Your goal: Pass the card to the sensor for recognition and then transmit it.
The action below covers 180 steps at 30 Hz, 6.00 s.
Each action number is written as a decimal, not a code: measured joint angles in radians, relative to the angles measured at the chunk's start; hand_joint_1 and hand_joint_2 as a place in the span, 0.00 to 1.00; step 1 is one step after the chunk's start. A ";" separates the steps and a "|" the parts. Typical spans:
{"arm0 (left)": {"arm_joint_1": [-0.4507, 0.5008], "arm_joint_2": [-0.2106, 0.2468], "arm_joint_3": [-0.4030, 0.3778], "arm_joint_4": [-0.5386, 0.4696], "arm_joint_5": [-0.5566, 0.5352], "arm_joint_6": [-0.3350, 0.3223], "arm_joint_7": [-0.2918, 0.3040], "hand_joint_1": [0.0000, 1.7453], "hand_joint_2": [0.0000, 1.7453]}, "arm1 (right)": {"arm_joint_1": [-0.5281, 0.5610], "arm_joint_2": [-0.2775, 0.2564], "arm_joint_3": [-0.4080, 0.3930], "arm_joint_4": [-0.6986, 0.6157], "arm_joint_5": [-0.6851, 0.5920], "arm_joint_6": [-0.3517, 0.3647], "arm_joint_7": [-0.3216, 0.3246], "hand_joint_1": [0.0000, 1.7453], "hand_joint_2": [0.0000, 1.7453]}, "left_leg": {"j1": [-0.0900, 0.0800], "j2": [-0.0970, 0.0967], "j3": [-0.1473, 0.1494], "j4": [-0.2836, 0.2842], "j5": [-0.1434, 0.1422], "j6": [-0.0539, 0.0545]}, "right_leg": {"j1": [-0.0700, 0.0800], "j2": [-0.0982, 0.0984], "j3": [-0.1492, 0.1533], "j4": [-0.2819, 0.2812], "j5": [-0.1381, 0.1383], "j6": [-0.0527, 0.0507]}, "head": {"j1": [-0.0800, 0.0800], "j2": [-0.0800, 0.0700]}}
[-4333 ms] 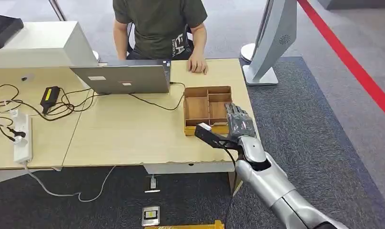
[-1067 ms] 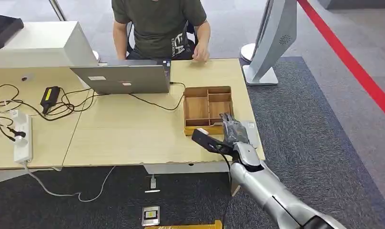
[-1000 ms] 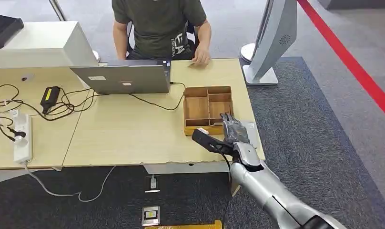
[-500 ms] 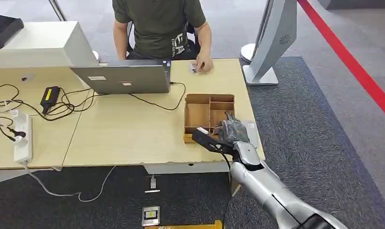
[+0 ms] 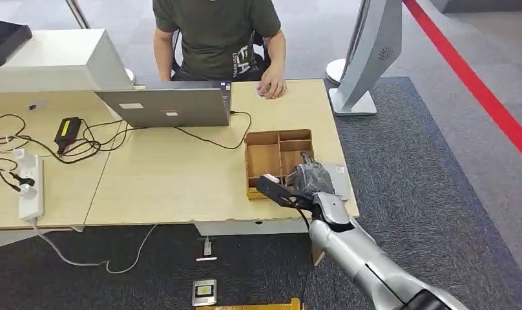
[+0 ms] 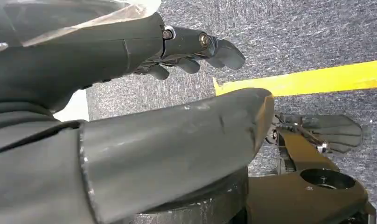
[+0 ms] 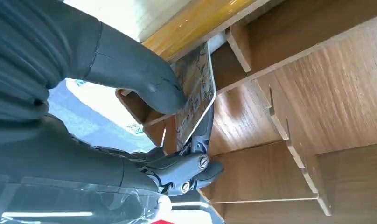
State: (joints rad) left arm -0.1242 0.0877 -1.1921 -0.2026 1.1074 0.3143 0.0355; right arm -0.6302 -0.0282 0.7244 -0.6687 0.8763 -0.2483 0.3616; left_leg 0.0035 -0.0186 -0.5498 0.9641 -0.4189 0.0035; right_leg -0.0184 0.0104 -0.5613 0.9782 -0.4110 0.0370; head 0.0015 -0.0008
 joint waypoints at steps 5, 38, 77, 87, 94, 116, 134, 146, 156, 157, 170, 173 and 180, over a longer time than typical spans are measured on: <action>0.000 -0.002 0.000 0.000 0.005 0.002 0.000 0.00 0.00 | 0.000 0.004 0.003 0.002 0.007 -0.008 0.001 1.00 1.00 | 0.000 0.000 0.000 0.000 0.000 0.000 | 0.000 0.000 0.000 0.000 0.000 0.000 | 0.000 0.000; 0.001 -0.002 -0.002 0.000 -0.037 -0.010 0.001 0.00 0.00 | -0.186 -0.108 -0.017 -0.439 0.001 0.069 0.132 1.00 1.00 | 0.000 0.000 -0.001 0.000 0.002 0.000 | 0.000 0.000 0.000 0.000 0.002 0.000 | 0.000 0.000; 0.003 -0.003 0.023 0.000 0.062 0.039 0.029 0.00 0.00 | -0.259 0.019 0.035 -0.082 0.132 0.039 0.200 0.00 0.00 | 0.000 0.000 -0.001 0.000 0.002 0.000 | 0.000 0.000 -0.001 0.000 0.002 0.000 | 0.000 0.000; 0.004 0.001 0.029 0.000 0.061 0.013 0.016 0.00 0.00 | -0.228 -0.021 -0.023 -0.102 0.236 0.071 0.208 0.00 0.00 | 0.000 0.000 0.000 0.001 0.002 0.000 | 0.000 0.000 -0.001 0.000 0.002 0.000 | 0.000 0.000; 0.008 0.013 0.029 0.001 0.043 -0.007 0.012 0.00 0.00 | -0.123 -0.165 -0.119 -0.179 0.218 0.182 0.232 0.00 0.00 | 0.000 -0.001 0.000 0.002 0.001 0.001 | 0.000 -0.001 0.000 -0.002 0.002 0.000 | 0.000 0.000; 0.024 0.005 0.085 0.002 0.203 0.012 -0.056 0.00 1.00 | 0.601 -0.569 -1.000 -0.473 -0.168 0.103 -0.086 0.00 0.00 | -0.001 -0.003 -0.001 0.003 -0.005 0.004 | -0.001 -0.002 0.002 -0.004 -0.002 0.003 | 0.000 0.000; 0.017 0.005 0.149 0.002 0.221 -0.007 -0.159 0.00 0.00 | 0.589 -0.410 -1.300 0.142 -0.215 -0.092 -0.432 0.00 0.00 | 0.000 0.001 0.001 0.002 -0.006 0.003 | 0.000 0.002 0.001 -0.003 -0.002 0.003 | 0.000 0.000; 0.018 -0.005 0.210 0.002 0.260 0.031 -0.158 0.00 0.00 | 0.558 -0.231 -1.301 0.367 -0.174 -0.103 -0.430 0.00 0.00 | 0.001 0.001 0.000 0.002 -0.005 0.002 | 0.001 0.002 0.001 -0.002 -0.003 0.002 | 0.000 0.000; 0.018 -0.007 0.226 0.002 0.264 0.048 -0.190 0.00 0.00 | 0.554 -0.011 -1.301 0.451 -0.157 -0.108 -0.391 0.00 0.00 | 0.003 0.001 0.000 0.001 -0.005 0.000 | 0.003 0.002 0.001 -0.001 -0.004 0.000 | -0.001 0.000; 0.018 -0.006 0.228 0.002 0.267 0.043 -0.201 0.00 0.00 | 0.553 0.010 -1.302 0.457 -0.177 -0.114 -0.391 0.00 0.00 | 0.003 0.001 0.000 0.001 -0.004 0.000 | 0.003 0.002 0.001 -0.001 -0.004 0.000 | -0.001 0.000; 0.020 -0.008 0.235 0.002 0.272 0.048 -0.167 0.00 0.00 | 0.537 0.101 -1.358 0.491 -0.219 -0.163 -0.448 0.00 0.00 | 0.002 0.001 0.000 0.001 -0.004 0.000 | 0.002 0.002 0.001 -0.001 -0.004 0.000 | -0.001 0.000; 0.020 -0.015 0.235 0.002 0.275 0.074 -0.119 0.00 0.00 | 0.535 0.105 -1.358 0.496 -0.208 -0.161 -0.434 0.00 0.00 | 0.002 0.001 0.000 0.001 -0.004 0.000 | 0.002 0.002 0.001 -0.001 -0.004 0.000 | -0.001 0.000; 0.020 -0.021 0.235 0.002 0.275 0.121 -0.087 0.00 0.00 | 0.533 0.108 -1.363 0.500 -0.194 -0.145 -0.417 0.00 0.00 | 0.002 0.001 0.000 0.001 -0.004 0.000 | 0.002 0.002 0.001 -0.001 -0.004 0.000 | -0.001 0.000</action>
State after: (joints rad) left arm -0.1044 0.0664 -0.9571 -0.2010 1.3825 0.4357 -0.0519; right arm -0.0968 0.0801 -0.6386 -0.1690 0.6821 -0.3937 -0.0553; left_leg 0.0054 -0.0175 -0.5493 0.9653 -0.4232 0.0037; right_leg -0.0164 0.0121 -0.5602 0.9775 -0.4146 0.0374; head 0.0008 -0.0008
